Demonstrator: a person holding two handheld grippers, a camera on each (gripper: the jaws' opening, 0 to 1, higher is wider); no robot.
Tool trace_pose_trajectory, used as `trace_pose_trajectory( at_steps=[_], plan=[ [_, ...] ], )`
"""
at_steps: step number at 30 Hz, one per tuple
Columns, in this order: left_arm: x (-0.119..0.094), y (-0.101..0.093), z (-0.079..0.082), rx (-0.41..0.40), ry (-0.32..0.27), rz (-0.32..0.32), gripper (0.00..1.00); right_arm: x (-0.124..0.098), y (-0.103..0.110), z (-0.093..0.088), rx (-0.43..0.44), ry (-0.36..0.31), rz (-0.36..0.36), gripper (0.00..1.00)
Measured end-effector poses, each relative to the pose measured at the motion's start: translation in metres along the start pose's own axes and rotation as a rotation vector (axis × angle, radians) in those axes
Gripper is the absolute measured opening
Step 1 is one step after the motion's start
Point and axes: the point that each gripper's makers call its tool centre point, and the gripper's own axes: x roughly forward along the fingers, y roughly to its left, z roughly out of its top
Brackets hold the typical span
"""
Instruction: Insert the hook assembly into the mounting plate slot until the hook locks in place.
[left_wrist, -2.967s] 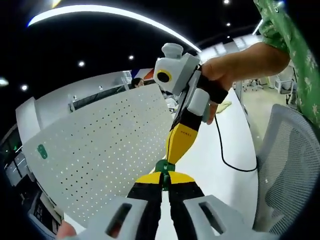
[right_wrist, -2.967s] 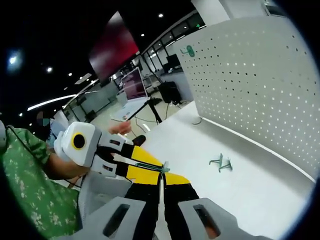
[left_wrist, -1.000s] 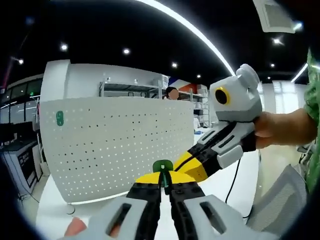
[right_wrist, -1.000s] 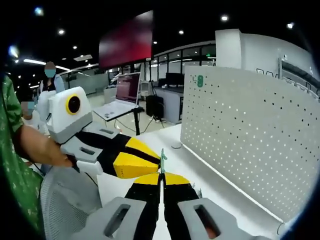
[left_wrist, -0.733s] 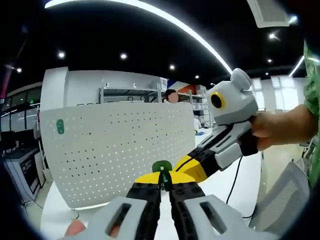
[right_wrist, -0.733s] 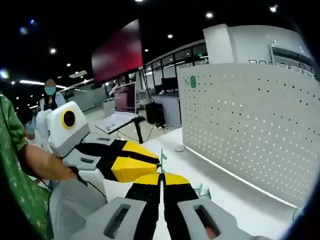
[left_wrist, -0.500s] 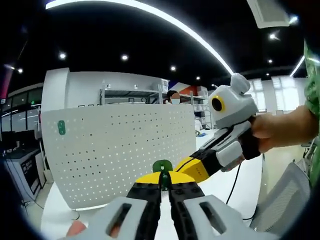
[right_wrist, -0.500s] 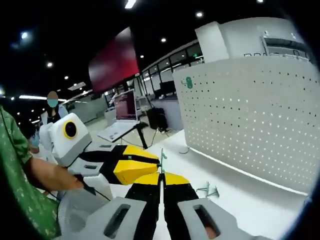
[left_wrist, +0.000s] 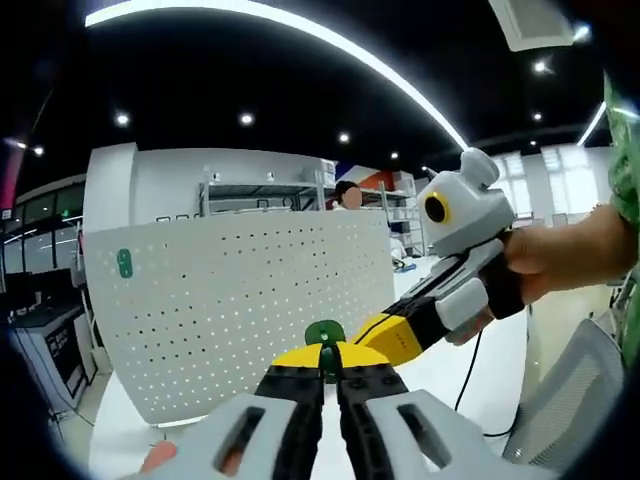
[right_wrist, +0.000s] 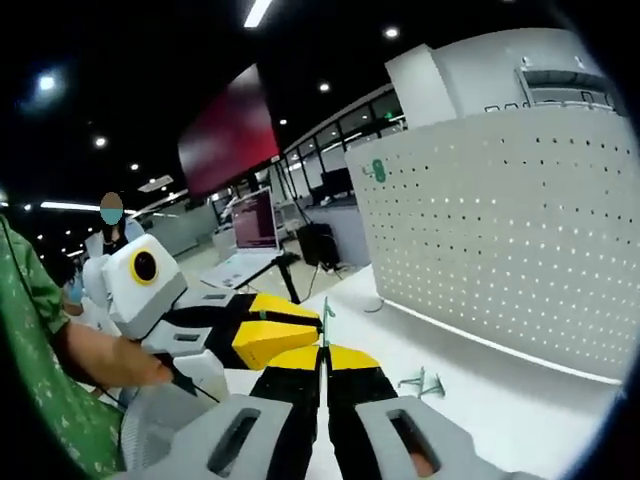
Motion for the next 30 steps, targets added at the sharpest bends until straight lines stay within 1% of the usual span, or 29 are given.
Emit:
trace_pose_trajectory(
  at_steps=[5,8,10,11,12,15,17,21,24,27,29,30],
  plan=[
    [0.0,0.001,0.001,-0.001,-0.006,0.007,0.03,0.001,0.0,0.002,-0.028,-0.015,-0.007,0.0],
    [0.0,0.004,0.003,-0.007,-0.014,0.022,0.03,0.003,0.0,0.007,-0.133,-0.039,-0.042,0.0],
    [0.0,0.007,0.004,-0.026,-0.019,0.034,0.03,0.004,0.0,0.01,-0.175,-0.054,-0.067,0.0],
    [0.0,0.009,0.005,-0.04,-0.027,0.042,0.03,0.005,0.0,0.01,-0.181,-0.059,-0.071,0.0],
    [0.0,0.01,0.007,-0.049,-0.038,0.052,0.03,0.005,0.0,0.015,-0.195,-0.096,-0.091,0.0],
    [-0.001,0.014,0.011,-0.064,-0.053,0.072,0.03,0.006,0.0,0.018,-0.18,-0.133,-0.112,0.0],
    [-0.001,0.016,0.013,-0.063,-0.057,0.082,0.03,0.008,-0.001,0.021,-0.148,-0.156,-0.121,0.0],
    [0.0,0.019,0.013,-0.068,-0.062,0.1,0.03,0.009,-0.002,0.022,-0.119,-0.18,-0.131,0.0],
    [0.001,0.02,0.014,-0.072,-0.066,0.11,0.03,0.009,-0.003,0.023,-0.107,-0.187,-0.143,0.0],
    [0.002,0.019,0.014,-0.071,-0.064,0.11,0.03,0.009,-0.004,0.024,-0.113,-0.179,-0.144,0.0],
    [0.002,0.019,0.014,-0.066,-0.064,0.106,0.03,0.008,-0.004,0.024,-0.129,-0.174,-0.147,0.0],
    [0.002,0.019,0.014,-0.063,-0.063,0.105,0.03,0.008,-0.004,0.024,-0.155,-0.169,-0.154,0.0]
  ],
)
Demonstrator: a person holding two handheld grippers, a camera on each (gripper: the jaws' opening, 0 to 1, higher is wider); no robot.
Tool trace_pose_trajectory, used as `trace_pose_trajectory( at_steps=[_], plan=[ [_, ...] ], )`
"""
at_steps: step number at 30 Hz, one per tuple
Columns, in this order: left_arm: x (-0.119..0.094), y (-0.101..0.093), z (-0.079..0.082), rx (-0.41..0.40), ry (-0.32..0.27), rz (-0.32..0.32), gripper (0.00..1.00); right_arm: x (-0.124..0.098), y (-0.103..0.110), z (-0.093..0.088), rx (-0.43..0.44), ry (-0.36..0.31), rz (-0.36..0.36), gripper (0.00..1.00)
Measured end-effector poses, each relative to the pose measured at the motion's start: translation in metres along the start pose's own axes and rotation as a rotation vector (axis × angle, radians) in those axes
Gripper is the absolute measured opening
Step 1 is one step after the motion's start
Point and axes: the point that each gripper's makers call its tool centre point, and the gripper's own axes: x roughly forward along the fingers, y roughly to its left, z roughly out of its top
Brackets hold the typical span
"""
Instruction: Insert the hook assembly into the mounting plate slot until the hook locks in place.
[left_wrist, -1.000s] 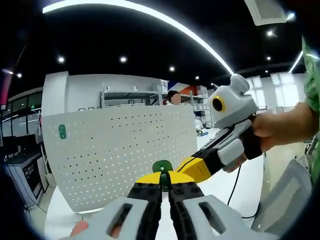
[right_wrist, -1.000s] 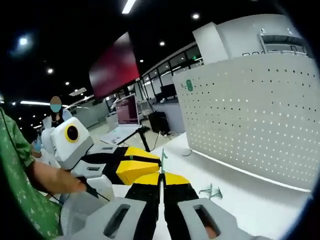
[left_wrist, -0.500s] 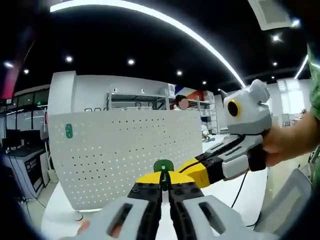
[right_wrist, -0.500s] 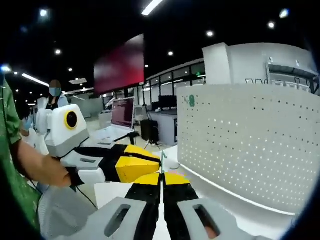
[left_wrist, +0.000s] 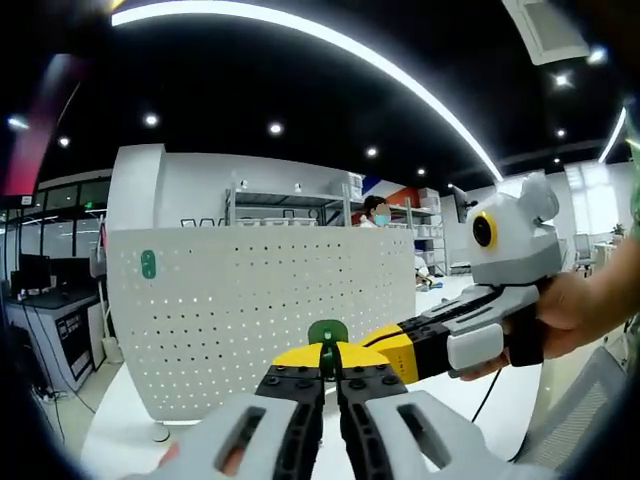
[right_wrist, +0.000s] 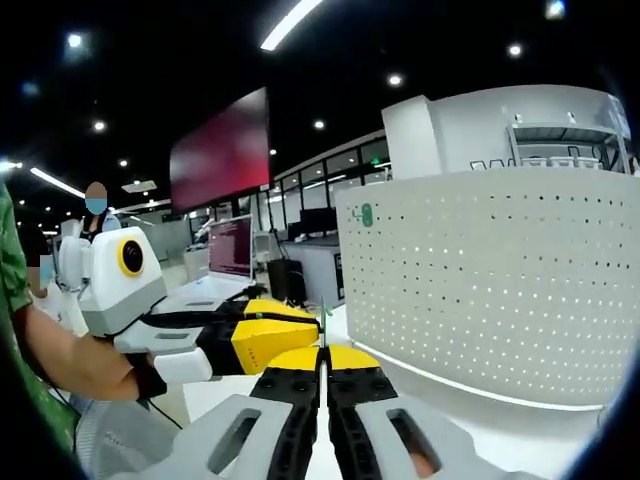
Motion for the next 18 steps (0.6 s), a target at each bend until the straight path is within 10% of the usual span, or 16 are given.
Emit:
trace_pose_trajectory(
  at_steps=[18],
  plan=[
    [0.0,0.002,0.003,0.01,-0.002,0.006,0.02,-0.013,-0.012,0.002,-0.022,0.045,-0.02,0.21]
  ],
)
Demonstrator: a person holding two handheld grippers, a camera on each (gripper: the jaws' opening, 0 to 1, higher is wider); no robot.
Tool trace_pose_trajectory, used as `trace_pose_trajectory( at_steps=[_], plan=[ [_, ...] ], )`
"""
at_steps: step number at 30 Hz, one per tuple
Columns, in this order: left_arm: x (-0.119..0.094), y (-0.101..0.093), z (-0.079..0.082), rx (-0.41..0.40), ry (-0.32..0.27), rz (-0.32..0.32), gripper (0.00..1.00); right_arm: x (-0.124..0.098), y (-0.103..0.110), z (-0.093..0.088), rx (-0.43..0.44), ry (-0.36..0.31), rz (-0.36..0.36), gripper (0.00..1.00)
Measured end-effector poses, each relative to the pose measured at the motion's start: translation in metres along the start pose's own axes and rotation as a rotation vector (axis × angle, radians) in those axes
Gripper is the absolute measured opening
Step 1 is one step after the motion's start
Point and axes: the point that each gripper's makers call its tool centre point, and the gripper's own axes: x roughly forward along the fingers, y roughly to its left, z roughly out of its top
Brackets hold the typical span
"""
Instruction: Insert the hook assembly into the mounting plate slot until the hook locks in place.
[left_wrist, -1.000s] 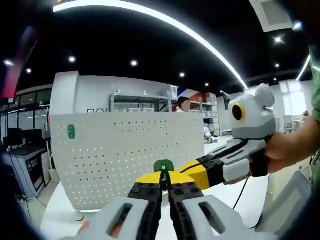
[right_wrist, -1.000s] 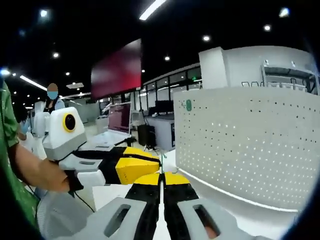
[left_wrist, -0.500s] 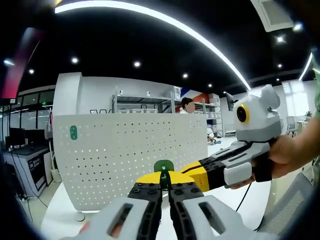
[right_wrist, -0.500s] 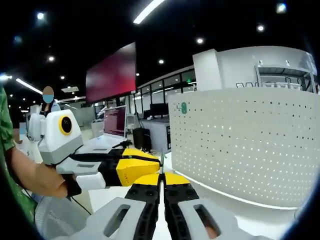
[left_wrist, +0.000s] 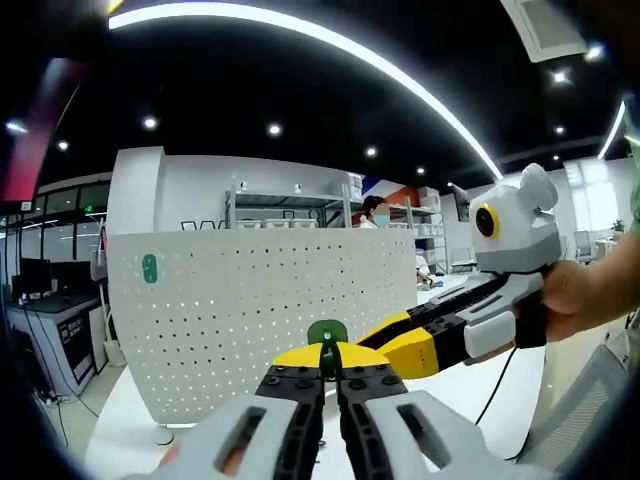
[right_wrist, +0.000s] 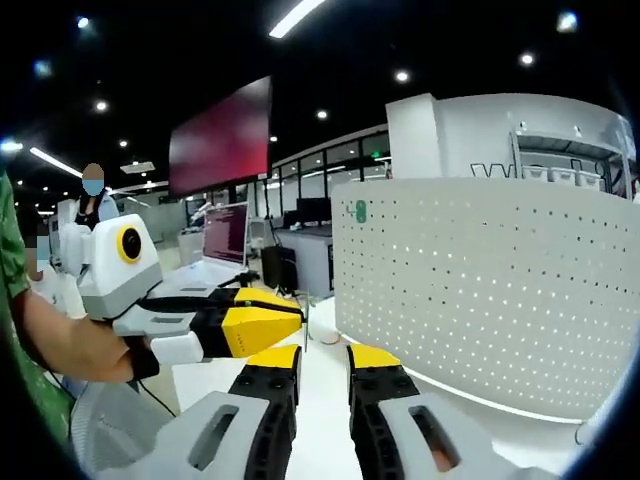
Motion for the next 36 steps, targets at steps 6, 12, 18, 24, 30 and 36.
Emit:
trace_pose_trajectory(
  at_steps=[6,12,18,24,30,36],
  plan=[
    [0.001,0.0,0.0,0.0,0.001,0.0,0.02,-0.005,-0.004,0.001,0.004,0.011,-0.002,0.4],
    [0.001,-0.001,0.001,-0.005,-0.001,-0.004,0.03,-0.01,-0.009,-0.001,0.003,0.019,-0.008,0.52],
    [0.002,0.0,0.002,-0.012,0.001,0.0,0.03,-0.014,-0.018,0.001,0.018,0.002,-0.043,0.68],
    [0.002,-0.001,0.004,-0.017,-0.001,0.002,0.03,-0.021,-0.025,0.002,0.032,-0.019,-0.07,0.81],
    [0.003,-0.002,0.003,-0.016,0.007,0.006,0.03,-0.028,-0.029,0.004,0.027,-0.036,-0.091,0.91],
    [0.001,-0.002,0.002,-0.017,0.01,0.016,0.03,-0.038,-0.033,0.004,0.039,-0.042,-0.1,0.94]
  ],
)
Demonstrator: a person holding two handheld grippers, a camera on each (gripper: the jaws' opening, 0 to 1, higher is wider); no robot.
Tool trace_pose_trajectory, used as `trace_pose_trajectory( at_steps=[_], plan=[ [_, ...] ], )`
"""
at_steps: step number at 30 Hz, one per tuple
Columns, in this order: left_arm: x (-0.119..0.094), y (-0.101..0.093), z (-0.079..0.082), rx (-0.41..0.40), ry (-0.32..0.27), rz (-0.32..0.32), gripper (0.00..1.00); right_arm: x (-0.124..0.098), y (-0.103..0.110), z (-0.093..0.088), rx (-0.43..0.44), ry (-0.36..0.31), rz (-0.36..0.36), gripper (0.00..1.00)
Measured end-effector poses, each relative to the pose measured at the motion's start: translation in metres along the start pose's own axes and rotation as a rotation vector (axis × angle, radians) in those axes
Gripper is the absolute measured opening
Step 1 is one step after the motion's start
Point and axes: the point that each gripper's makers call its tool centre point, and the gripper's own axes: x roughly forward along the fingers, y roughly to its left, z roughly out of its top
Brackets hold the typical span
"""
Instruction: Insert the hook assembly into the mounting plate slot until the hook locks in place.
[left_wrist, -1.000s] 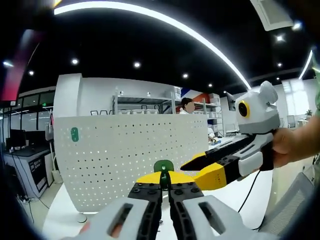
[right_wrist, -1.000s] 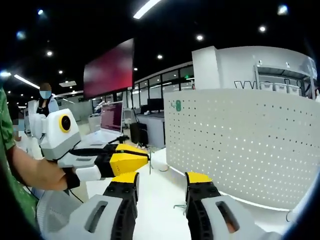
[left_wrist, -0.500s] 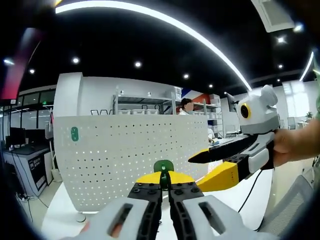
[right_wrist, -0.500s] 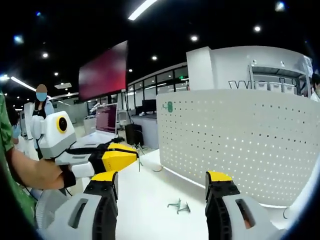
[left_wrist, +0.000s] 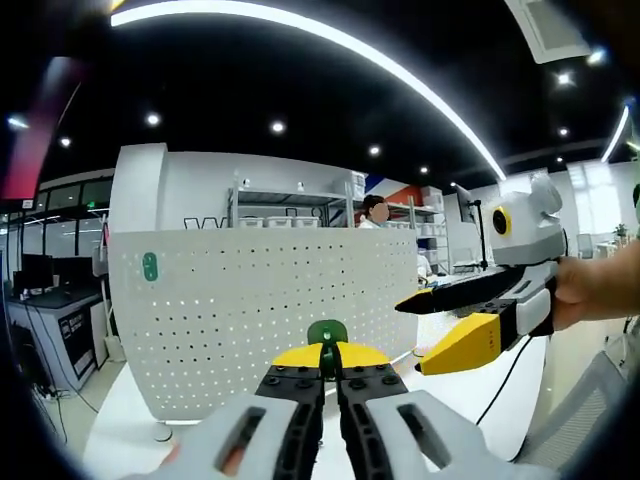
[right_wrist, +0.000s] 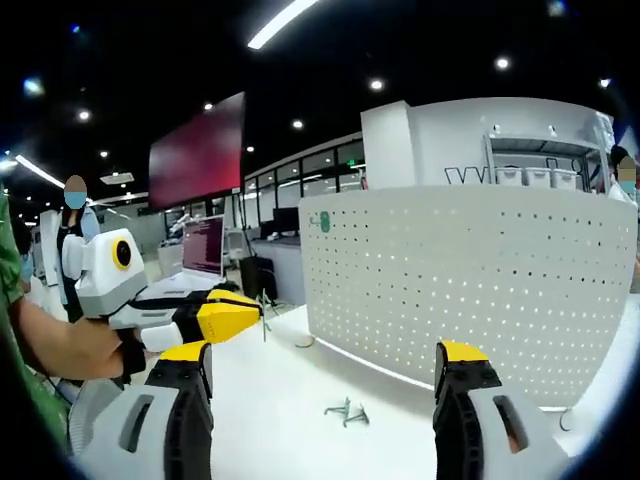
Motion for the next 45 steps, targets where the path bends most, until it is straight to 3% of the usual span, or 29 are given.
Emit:
trace_pose_trajectory(
  at_steps=[17,33,45],
  plan=[
    [0.008,0.031,0.016,-0.002,-0.031,0.116,0.03,-0.017,-0.022,0.011,0.017,-0.02,-0.017,0.94],
    [0.042,0.109,0.065,0.033,-0.114,0.28,0.03,-0.016,-0.044,0.017,0.035,-0.036,-0.037,0.95],
    [0.071,0.137,0.068,0.021,-0.128,0.31,0.03,-0.017,-0.057,0.023,0.015,-0.027,-0.072,0.95]
  ],
)
